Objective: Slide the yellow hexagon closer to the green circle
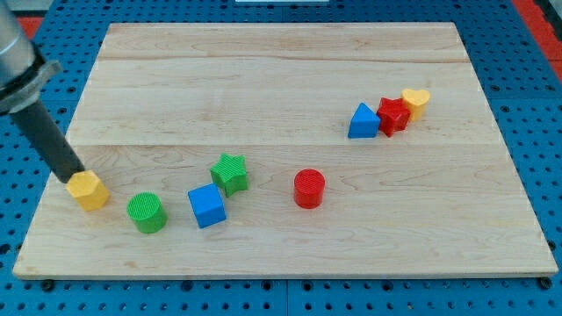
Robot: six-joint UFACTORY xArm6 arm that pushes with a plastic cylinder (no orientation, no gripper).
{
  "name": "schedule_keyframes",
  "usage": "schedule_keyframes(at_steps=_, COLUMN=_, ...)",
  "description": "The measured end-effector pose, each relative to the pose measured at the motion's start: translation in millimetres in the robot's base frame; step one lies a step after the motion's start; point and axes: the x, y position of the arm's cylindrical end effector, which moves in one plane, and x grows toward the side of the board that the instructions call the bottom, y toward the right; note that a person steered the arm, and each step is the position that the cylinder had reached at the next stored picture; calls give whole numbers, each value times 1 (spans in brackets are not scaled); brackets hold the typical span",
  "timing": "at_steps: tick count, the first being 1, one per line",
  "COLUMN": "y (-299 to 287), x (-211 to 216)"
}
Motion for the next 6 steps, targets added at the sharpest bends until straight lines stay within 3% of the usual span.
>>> schedule_keyframes(at_steps=3, y=24, x=37)
schedule_keyframes(at_steps=6, y=4, x=54)
